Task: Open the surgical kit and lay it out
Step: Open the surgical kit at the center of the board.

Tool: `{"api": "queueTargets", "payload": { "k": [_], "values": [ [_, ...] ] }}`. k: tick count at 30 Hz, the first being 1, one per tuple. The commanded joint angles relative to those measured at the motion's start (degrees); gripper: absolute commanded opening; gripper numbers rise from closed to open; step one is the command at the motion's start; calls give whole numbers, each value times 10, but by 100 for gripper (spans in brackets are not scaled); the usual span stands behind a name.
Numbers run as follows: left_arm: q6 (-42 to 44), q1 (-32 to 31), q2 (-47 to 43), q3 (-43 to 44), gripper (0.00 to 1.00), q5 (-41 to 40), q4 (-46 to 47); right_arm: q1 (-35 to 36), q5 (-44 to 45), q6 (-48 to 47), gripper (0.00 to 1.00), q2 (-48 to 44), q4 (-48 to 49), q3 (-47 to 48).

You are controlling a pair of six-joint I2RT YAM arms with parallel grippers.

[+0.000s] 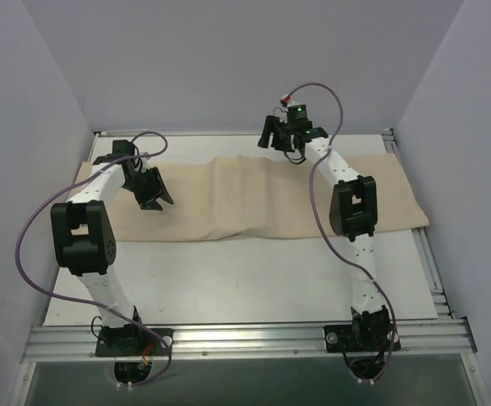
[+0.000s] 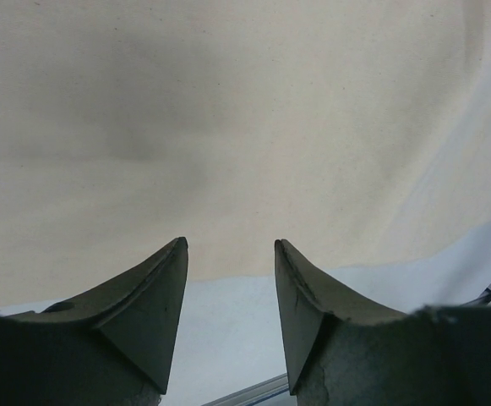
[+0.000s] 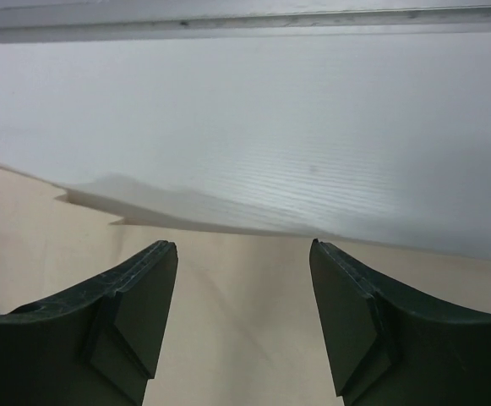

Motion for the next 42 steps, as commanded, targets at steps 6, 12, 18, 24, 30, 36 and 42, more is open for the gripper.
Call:
{"api": "queueTargets", "payload": {
  "k": [6, 12, 18, 24, 30, 36, 42],
  "values": [
    [-33, -7, 1, 9, 54, 11, 31, 112, 119, 42, 57, 19, 6, 66],
    [-33, -7, -13, -6, 54, 14, 32, 152, 178, 27, 52, 49, -16, 113],
    [-33, -7, -23, -17, 54, 16, 35, 162, 237, 16, 45, 59, -27, 122],
    [-34, -7, -27, -24, 54, 21, 40, 169, 243, 2, 45, 80, -38, 146],
    [-35, -6, -24, -21, 54, 24, 41, 170, 242, 4, 45, 94, -45, 154],
    [-36, -5, -25, -22, 54, 26, 42, 174, 247, 2, 45, 100, -50, 156],
    [-40, -2, -27, -28, 54, 30, 49, 176, 251, -2, 44, 111, -56, 160]
  ]
}}
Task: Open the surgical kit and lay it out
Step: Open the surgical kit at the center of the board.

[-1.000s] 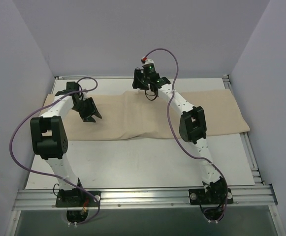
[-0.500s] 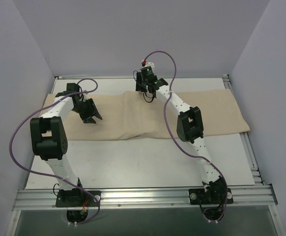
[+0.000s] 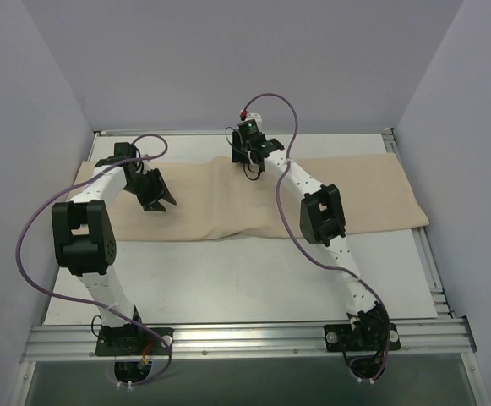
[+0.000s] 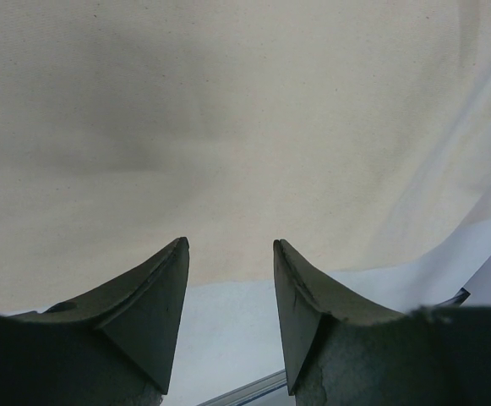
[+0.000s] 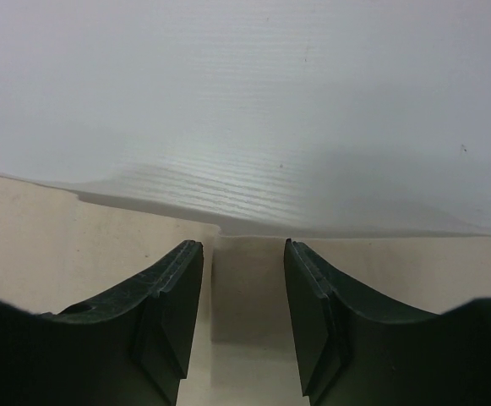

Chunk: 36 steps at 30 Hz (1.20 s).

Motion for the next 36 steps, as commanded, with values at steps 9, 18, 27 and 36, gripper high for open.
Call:
{"api": "queueTargets", "payload": {
  "k": [9, 18, 27, 36],
  "values": [
    [2, 6, -34, -4, 54, 15, 20, 8, 18, -7, 25, 13, -9, 38],
    [-2, 14, -44, -1, 54, 14, 10, 12, 1, -10, 0, 9, -8, 54],
    [-25, 46, -64, 4, 57, -6, -30, 28, -5, 24, 0, -104, -28, -35],
    [-56, 76, -79, 11, 63, 31, -42, 73, 2, 32, 0, -249, -94, -187]
  ]
}}
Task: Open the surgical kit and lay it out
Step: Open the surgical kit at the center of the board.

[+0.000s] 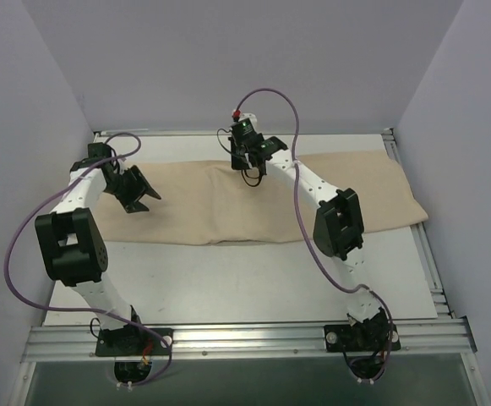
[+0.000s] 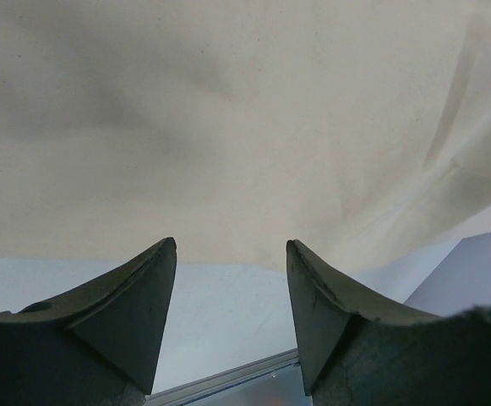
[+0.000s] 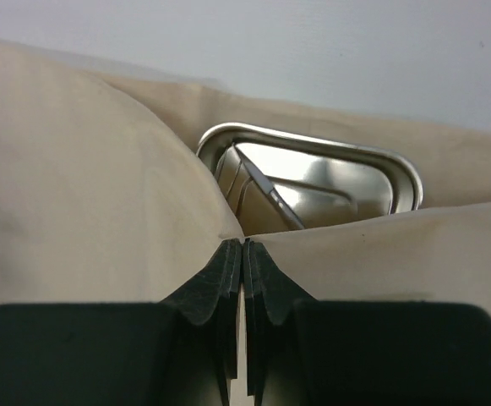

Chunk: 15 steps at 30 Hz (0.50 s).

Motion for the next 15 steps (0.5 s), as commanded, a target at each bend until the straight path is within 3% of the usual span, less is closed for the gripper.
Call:
{"api": "queueTargets", "payload": {
  "k": [1, 7, 15],
  "values": [
    [-20, 4, -35, 20, 64, 23, -12, 27, 0, 11, 0, -92, -37, -50],
    [-48, 4, -37, 22, 72, 30, -7, 42, -6, 26, 0, -199, 2, -225],
    [-94, -1, 9, 72, 77, 50, 20, 60, -12, 38, 0, -258, 39, -349]
  ]
}}
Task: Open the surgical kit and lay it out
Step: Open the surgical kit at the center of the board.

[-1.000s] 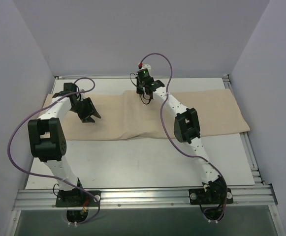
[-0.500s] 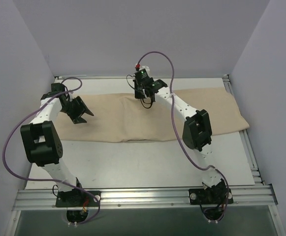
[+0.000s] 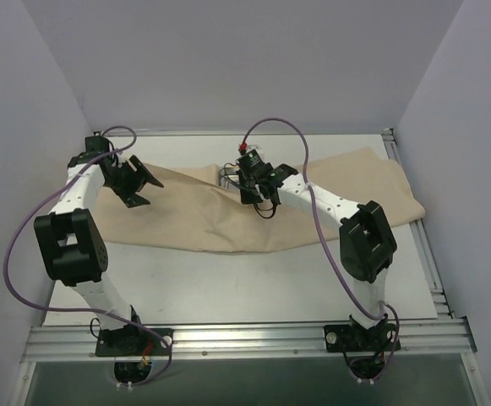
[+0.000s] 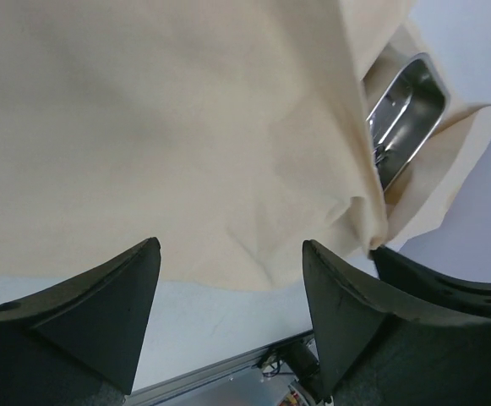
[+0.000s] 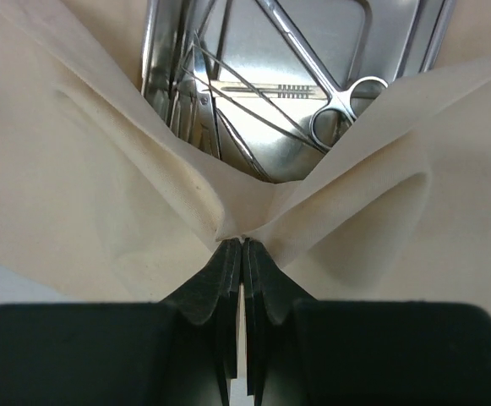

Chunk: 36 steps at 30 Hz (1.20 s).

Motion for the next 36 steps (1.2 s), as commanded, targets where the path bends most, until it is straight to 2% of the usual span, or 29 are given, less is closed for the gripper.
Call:
{"api": "queueTargets", "payload": {
  "k": [1, 8, 14, 21, 24, 25, 28, 30, 33, 34, 36],
  "values": [
    [-38, -10, 17, 52, 77, 22, 28, 12, 3, 11, 0, -50, 16, -38],
    [-112, -43, 81, 131, 77, 0, 24, 17, -2, 14, 0, -69, 36, -77],
    [-129, -72, 164, 223, 75, -46, -28, 19, 2, 10, 0, -92, 56, -103],
    [-124, -77, 244, 298, 70, -74, -57, 20, -8, 11, 0, -99, 68, -112],
    [-105, -78, 263, 321, 54, -74, -70, 20, -9, 12, 0, -102, 68, -112],
    [-90, -78, 269, 325, 36, -74, -77, 20, -9, 12, 0, -102, 67, -112],
    [-58, -79, 261, 324, 2, -85, -101, 20, -10, 9, 0, -102, 63, -107],
    [-26, -80, 235, 273, 2, -112, -108, 20, -5, 10, 0, -98, 49, -95],
    [-24, -84, 138, 171, 2, -126, -70, 16, 9, 15, 5, -93, 37, -86],
    [-29, -84, 76, 96, 2, -128, -58, 15, 13, 19, 9, -92, 34, -83],
    [-47, -83, 11, 26, 2, -135, -36, 5, 17, 32, 20, -79, 7, -70]
  ]
}}
